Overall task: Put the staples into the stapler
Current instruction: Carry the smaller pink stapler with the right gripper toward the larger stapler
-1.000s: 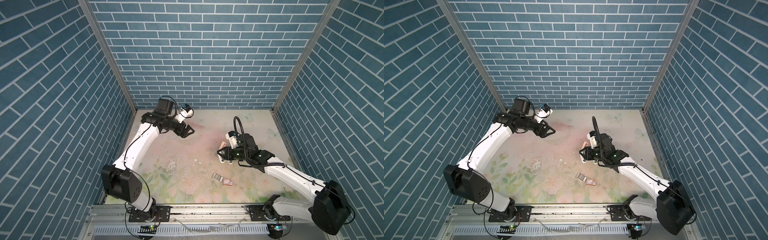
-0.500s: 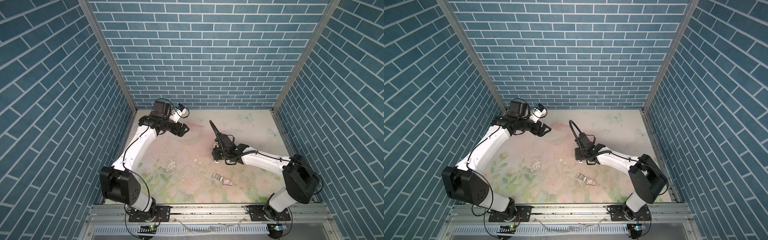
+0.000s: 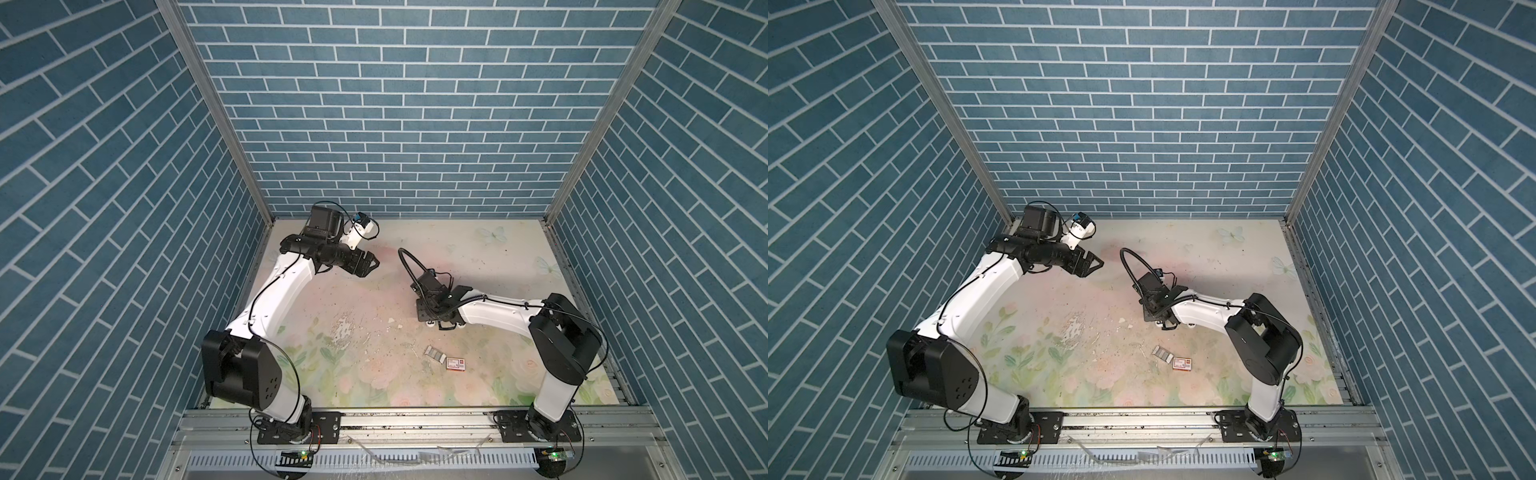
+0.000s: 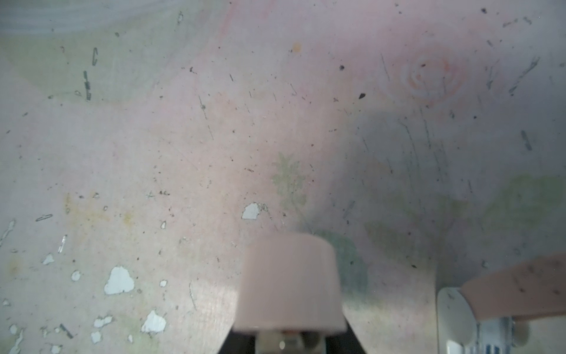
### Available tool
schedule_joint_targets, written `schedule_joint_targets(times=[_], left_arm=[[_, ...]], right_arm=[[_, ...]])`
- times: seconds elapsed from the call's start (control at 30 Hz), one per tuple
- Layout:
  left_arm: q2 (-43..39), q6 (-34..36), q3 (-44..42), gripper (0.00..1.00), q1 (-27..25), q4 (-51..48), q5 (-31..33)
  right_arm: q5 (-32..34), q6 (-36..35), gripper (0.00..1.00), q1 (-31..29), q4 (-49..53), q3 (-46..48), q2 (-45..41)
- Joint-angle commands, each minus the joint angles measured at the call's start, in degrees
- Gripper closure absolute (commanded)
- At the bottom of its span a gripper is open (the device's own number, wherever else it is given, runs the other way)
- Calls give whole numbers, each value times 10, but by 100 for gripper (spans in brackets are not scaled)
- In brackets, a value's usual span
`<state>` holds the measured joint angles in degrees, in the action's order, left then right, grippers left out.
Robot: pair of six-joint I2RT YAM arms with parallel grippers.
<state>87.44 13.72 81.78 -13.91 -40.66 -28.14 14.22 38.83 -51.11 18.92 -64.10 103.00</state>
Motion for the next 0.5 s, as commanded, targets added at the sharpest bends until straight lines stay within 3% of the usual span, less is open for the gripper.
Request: schedule_joint_targets(times=[0.0, 0.47], left_arm=[[-14, -4, -10, 14, -1, 11, -5], [-20, -9, -25, 14, -1, 16, -10]], right_arm=[[35, 29, 82, -3, 12, -13, 16], [50, 41, 76, -6, 18, -20, 41]])
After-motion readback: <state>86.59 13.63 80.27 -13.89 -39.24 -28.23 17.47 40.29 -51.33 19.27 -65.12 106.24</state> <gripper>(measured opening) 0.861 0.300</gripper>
